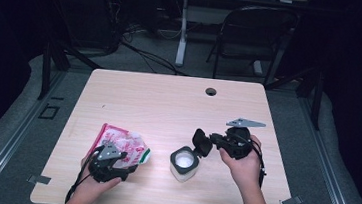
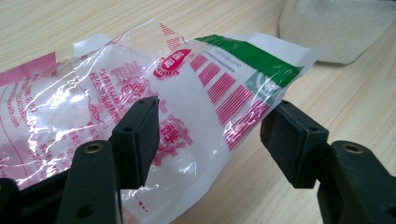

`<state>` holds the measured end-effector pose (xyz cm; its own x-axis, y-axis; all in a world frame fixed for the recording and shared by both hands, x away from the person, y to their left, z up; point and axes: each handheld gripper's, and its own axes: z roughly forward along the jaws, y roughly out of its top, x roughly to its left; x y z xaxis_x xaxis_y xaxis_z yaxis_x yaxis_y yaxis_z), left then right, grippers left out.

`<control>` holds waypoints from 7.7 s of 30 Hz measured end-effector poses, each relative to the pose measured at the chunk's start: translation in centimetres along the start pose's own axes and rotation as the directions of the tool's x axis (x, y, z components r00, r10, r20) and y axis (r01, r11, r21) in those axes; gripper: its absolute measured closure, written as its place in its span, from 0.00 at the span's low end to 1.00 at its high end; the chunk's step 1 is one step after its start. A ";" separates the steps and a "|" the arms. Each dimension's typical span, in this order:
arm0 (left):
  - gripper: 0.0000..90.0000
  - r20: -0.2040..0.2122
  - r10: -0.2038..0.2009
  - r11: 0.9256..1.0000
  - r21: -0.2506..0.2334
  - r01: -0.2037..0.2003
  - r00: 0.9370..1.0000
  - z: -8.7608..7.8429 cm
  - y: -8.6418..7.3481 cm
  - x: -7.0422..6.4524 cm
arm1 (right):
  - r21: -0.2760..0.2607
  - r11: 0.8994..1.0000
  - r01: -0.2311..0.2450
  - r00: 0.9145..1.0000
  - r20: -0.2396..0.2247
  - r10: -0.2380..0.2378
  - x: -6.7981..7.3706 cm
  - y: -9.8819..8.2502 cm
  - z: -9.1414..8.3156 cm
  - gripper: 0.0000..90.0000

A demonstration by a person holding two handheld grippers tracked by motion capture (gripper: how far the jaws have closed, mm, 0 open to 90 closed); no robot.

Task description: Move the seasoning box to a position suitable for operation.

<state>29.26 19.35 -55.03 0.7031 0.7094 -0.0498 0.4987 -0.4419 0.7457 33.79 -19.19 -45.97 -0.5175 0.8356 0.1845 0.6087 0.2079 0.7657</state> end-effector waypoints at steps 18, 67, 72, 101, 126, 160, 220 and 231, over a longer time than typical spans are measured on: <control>0.42 -0.015 0.002 0.999 -0.032 -0.003 1.000 -1.5 0.7 -0.3 | -0.006 1.000 0.022 0.999 -0.023 -0.022 0.9 0.3 -0.1 0.91; 0.43 -0.074 -0.068 0.994 -0.089 0.062 0.995 -3.3 0.6 2.0 | 0.102 0.983 0.153 0.981 -0.139 -0.138 5.2 -0.9 3.4 0.80; 0.43 -0.081 -0.075 0.994 -0.092 0.067 0.994 -3.4 0.5 2.2 | 0.095 0.983 0.158 0.978 -0.152 -0.142 5.3 -0.9 3.3 0.73; 0.43 -0.098 -0.094 0.991 -0.103 0.084 0.991 -3.9 0.4 2.9 | 0.059 0.978 0.203 0.966 -0.174 -0.190 6.8 -0.6 2.8 0.58; 0.43 -0.111 -0.144 0.983 -0.133 0.129 0.983 -4.4 0.6 4.4 | 0.024 0.989 0.149 0.982 -0.124 -0.145 4.1 -0.2 0.3 0.52; 0.44 -0.181 -0.334 0.939 -0.147 0.311 0.925 -4.6 -2.2 9.7 | 0.023 1.000 -0.016 0.999 0.052 0.014 -2.5 -5.8 -2.7 0.49; 0.44 -0.246 -0.351 0.935 -0.032 0.354 0.904 -2.4 -4.1 11.8 | 0.049 0.988 -0.145 0.978 0.159 0.136 -7.7 -12.4 0.8 0.48; 0.44 -0.244 -0.354 0.934 -0.041 0.355 0.903 -2.3 -4.1 11.9 | 0.055 0.990 -0.131 0.979 0.167 0.120 -7.6 -12.5 0.8 0.47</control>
<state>34.39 30.82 -57.10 0.3349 0.9307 -0.1470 0.6948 -0.1385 0.7057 30.60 -27.70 -57.39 -0.3332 0.9275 0.1695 0.7034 0.1249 0.6998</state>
